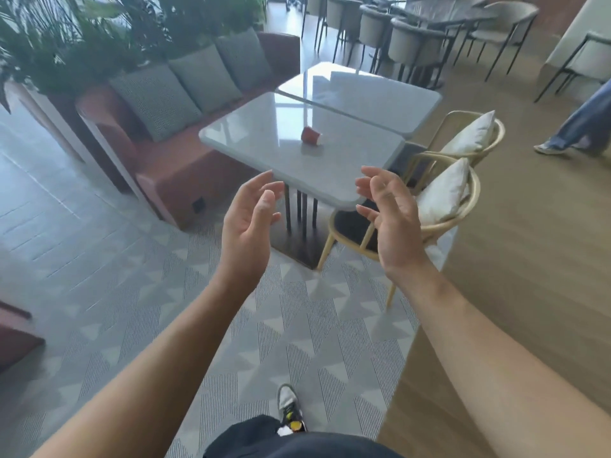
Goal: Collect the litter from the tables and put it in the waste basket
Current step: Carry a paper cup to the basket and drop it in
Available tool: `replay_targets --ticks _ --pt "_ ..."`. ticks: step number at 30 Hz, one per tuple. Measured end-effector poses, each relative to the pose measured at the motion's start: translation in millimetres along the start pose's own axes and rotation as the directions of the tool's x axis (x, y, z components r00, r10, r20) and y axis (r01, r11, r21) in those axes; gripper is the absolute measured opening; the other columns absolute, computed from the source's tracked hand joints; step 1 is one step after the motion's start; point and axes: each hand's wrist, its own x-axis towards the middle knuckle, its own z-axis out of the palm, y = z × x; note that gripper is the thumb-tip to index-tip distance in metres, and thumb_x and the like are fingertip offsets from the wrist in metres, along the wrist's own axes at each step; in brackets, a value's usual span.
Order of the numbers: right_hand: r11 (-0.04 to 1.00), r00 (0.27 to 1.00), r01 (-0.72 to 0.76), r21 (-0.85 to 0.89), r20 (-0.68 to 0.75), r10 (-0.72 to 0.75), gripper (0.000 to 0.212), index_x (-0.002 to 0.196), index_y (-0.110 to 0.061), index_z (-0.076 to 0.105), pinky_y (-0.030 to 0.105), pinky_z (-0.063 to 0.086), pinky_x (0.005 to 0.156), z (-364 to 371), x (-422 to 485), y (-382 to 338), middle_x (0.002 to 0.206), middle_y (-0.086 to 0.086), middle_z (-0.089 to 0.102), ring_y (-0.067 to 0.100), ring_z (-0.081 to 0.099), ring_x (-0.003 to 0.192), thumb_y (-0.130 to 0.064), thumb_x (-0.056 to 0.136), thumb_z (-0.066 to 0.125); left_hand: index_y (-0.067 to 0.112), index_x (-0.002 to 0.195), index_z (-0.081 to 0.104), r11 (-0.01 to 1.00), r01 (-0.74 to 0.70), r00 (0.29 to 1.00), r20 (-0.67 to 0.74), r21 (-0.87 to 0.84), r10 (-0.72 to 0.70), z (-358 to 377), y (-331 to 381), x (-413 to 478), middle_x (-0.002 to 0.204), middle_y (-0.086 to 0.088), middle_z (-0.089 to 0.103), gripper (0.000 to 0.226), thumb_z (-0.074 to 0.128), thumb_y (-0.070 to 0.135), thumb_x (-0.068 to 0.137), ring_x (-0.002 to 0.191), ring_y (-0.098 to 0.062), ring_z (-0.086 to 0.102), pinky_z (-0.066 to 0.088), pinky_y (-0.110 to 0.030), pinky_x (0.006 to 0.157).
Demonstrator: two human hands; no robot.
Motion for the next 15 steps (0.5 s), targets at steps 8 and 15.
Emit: replay_targets --ticks 8,15 --pt "0.998 0.999 -0.054 -0.031 -0.009 0.054 0.036 0.126 -0.03 0.067 0.042 0.052 0.109 54 118 37 0.125 -0.009 0.069 0.005 0.064 0.123 -0.05 0.1 0.051 0.03 0.136 0.062 0.999 0.031 0.999 0.032 -0.02 -0.031 -7 -40 132 0.126 0.007 0.074 0.047 0.051 0.05 0.095 0.124 -0.011 0.067 0.058 -0.044 0.104" --pt "0.996 0.997 -0.075 -0.057 0.003 0.075 0.037 0.128 -0.029 0.066 0.038 0.053 0.107 73 218 75 0.122 -0.013 0.069 0.003 0.064 0.121 -0.05 0.102 0.051 0.028 0.137 0.062 0.998 0.053 0.998 0.029 -0.023 -0.053 9 -80 224 0.126 0.008 0.074 0.049 0.053 0.051 0.095 0.125 -0.009 0.067 0.058 -0.04 0.102"
